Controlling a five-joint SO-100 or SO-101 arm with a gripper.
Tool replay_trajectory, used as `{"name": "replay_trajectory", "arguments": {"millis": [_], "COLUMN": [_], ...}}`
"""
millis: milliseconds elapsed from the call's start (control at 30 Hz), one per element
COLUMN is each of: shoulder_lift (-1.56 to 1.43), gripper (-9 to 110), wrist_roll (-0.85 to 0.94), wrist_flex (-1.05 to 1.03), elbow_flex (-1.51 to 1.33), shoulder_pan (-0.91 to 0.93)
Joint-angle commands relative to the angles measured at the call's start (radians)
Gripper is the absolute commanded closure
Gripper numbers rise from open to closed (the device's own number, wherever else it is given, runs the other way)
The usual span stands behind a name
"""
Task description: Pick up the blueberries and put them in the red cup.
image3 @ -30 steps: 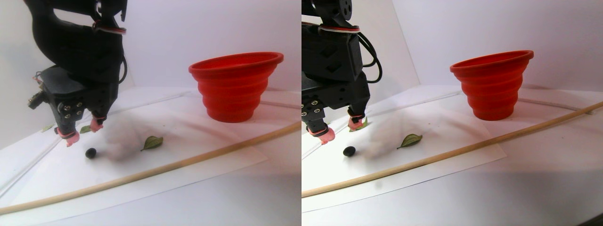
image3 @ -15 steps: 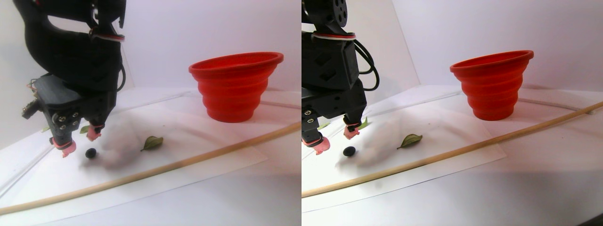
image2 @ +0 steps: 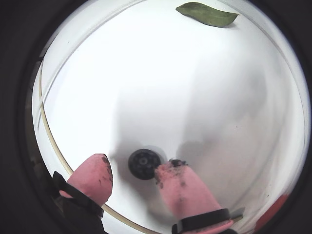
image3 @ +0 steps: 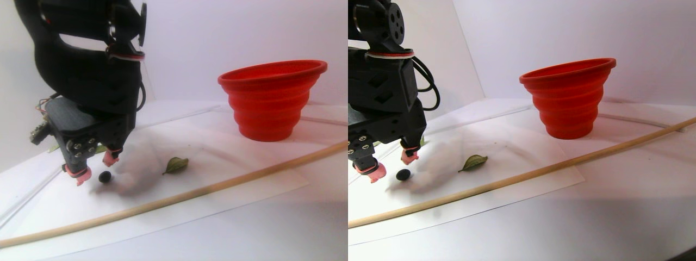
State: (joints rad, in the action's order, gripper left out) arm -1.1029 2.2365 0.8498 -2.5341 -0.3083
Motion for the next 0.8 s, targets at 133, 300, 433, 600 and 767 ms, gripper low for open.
{"name": "replay_trajectory", "arguments": {"millis": [133, 300, 433, 600, 767], "shoulder_lift": [0.011, 0.018, 0.038, 0.054, 0.069], "gripper": [84, 84, 84, 84, 84], "wrist_roll": [0.015, 0.014, 0.025, 0.028, 0.028], "wrist_flex": [0.014, 0.014, 0.020, 0.020, 0.020], "elbow_flex": [0.023, 0.028, 0.040, 0.057, 0.074], "shoulder_pan": [0.002, -0.002, 0.005, 0.008, 0.009]}}
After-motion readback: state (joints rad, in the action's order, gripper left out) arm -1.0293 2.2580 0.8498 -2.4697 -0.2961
